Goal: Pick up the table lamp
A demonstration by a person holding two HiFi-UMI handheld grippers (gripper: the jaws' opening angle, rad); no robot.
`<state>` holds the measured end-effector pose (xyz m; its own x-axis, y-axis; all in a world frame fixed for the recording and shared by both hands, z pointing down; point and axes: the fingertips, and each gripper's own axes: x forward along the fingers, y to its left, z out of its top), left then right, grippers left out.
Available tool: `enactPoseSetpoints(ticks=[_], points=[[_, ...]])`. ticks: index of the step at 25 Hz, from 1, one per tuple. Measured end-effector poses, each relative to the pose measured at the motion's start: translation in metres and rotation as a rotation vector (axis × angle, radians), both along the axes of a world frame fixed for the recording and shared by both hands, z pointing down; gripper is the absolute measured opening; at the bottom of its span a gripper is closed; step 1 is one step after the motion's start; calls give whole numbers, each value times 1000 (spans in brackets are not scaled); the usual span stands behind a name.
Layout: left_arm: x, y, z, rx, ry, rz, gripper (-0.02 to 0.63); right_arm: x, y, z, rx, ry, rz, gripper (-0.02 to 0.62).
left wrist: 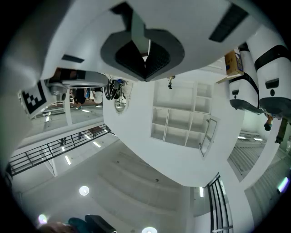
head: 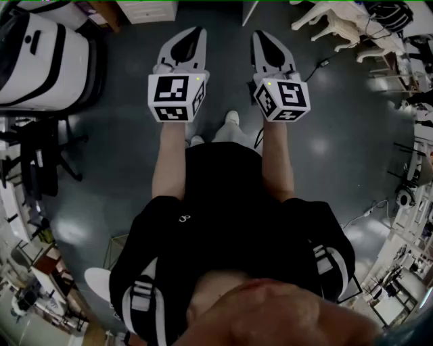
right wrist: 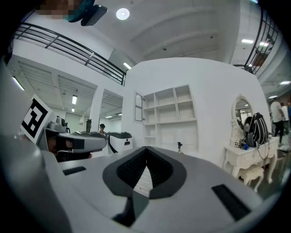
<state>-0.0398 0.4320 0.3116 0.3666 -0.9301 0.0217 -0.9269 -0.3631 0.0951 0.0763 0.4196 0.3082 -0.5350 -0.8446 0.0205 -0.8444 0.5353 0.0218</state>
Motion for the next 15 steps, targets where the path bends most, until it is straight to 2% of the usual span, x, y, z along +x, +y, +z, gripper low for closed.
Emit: enactPoseSetpoints(ticks=[6,15], points=[[-4,18,1,-26,-7,-1,10,-10,19,-2,-27,7,-21,18],[-3,11,13,-47,3,15,10,-8,15,8,-36,-17,-3,18]])
